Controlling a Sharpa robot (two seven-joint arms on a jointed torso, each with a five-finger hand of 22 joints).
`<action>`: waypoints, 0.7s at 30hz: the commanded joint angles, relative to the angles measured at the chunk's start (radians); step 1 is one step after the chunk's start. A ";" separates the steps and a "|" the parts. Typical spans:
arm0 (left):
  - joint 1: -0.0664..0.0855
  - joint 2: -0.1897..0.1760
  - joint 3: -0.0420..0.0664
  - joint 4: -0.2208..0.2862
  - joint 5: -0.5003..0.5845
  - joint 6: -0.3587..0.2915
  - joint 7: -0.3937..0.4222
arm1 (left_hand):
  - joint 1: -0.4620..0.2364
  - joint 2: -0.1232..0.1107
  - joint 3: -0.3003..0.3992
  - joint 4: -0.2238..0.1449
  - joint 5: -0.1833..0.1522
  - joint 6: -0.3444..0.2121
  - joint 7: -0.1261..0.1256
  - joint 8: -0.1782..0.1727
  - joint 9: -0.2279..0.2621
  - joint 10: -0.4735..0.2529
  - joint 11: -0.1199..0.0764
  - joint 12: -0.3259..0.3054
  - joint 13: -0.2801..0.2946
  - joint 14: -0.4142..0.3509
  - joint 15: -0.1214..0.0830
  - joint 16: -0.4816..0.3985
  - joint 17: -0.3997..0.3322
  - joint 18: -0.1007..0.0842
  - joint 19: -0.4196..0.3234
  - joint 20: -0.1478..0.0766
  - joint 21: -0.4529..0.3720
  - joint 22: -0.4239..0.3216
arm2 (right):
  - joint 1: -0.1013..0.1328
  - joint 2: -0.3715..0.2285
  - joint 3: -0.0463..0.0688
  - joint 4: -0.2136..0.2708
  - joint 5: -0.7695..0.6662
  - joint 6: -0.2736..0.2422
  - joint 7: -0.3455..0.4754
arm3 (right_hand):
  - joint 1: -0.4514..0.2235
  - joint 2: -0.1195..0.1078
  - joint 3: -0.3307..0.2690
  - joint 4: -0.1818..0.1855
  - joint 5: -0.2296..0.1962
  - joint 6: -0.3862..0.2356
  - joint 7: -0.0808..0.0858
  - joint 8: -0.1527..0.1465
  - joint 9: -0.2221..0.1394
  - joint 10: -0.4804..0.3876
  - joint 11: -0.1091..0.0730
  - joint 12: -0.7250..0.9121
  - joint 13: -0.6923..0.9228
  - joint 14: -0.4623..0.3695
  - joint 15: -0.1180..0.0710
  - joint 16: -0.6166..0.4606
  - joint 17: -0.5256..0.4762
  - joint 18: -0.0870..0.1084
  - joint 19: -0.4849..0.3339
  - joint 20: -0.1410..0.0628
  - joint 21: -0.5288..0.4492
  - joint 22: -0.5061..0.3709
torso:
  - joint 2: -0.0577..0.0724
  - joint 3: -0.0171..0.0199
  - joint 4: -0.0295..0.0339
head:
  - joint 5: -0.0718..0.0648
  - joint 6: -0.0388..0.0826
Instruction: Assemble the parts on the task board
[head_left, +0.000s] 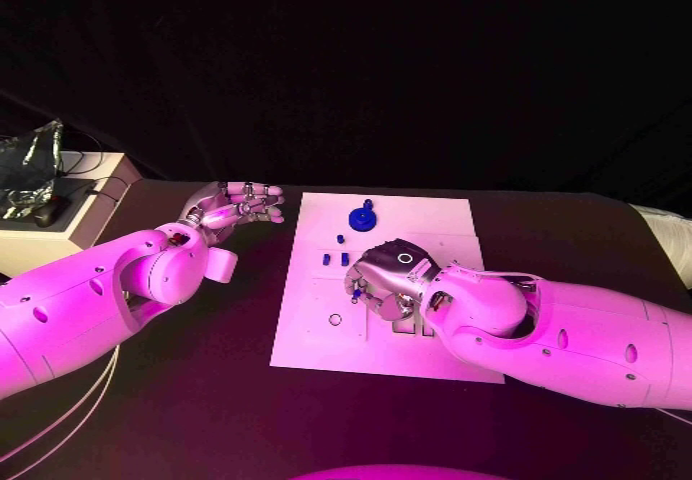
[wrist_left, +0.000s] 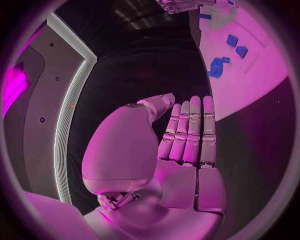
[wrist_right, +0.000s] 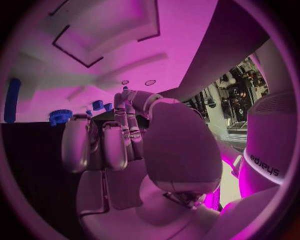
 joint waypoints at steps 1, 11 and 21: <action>0.000 0.001 0.001 0.002 0.006 0.004 0.012 | 0.001 -0.001 -0.002 -0.006 -0.001 -0.002 0.005 0.006 -0.001 -0.007 -0.001 -0.006 -0.001 0.001 0.003 -0.004 -0.001 -0.003 -0.002 0.002 -0.007 0.001 | -0.002 0.001 0.000 0.000 -0.018 0.024 0.000 | 0.000 0.012 0.007 -0.004 0.003 0.006 0.004 0.005 0.002 0.005 0.002 -0.002 0.000 0.037 -0.007 0.006 0.002 -0.017 0.017 -0.006 0.006 0.137 | 0.000 0.0007 0.0000 | 0.002 -0.002; 0.000 -0.001 0.001 0.003 0.006 0.010 0.008 | 0.001 -0.001 -0.002 -0.006 -0.001 -0.002 0.005 0.006 -0.001 -0.007 -0.001 -0.006 -0.001 0.001 0.003 -0.004 -0.001 -0.003 -0.002 0.002 -0.007 0.001 | -0.006 0.007 -0.001 -0.006 -0.018 0.026 0.000 | 0.000 0.012 0.007 -0.004 0.003 0.006 0.004 0.005 0.002 0.005 0.002 -0.002 0.000 0.037 -0.007 0.006 0.002 -0.017 0.017 -0.006 0.006 0.137 | 0.002 -0.0001 0.0016 | 0.002 -0.004; 0.000 -0.002 0.001 0.004 0.006 0.014 0.005 | 0.001 -0.001 -0.002 -0.006 -0.001 -0.002 0.005 0.007 -0.001 -0.007 -0.001 -0.006 0.000 0.001 0.003 -0.006 -0.002 -0.003 -0.002 0.002 -0.008 0.001 | -0.012 0.013 -0.001 -0.012 -0.018 0.031 0.001 | 0.000 0.012 0.007 -0.004 0.003 0.006 0.004 0.005 0.002 0.005 0.002 -0.002 0.000 0.037 -0.007 0.006 0.002 -0.017 0.017 -0.006 0.006 0.137 | 0.001 -0.0004 0.0004 | 0.010 -0.010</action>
